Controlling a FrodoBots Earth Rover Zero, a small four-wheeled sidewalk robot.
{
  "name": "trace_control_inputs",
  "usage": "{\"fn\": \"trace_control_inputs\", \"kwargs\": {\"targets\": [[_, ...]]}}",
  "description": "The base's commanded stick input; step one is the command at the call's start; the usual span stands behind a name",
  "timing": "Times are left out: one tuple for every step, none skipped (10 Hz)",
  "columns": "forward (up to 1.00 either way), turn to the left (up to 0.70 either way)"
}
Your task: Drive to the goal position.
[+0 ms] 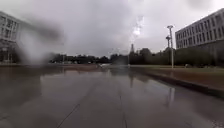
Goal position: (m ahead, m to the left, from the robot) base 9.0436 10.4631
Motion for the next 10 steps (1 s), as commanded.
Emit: {"fn": "trace_control_inputs", "kwargs": {"targets": [[0.7, 0.0], [0.7, 0.0], [0.7, 0.0], [0.7, 0.0], [0.7, 0.0], [0.7, 0.0], [0.7, 0.0], [0.7, -0.03], [0.7, -0.12], [0.7, -0.26]]}}
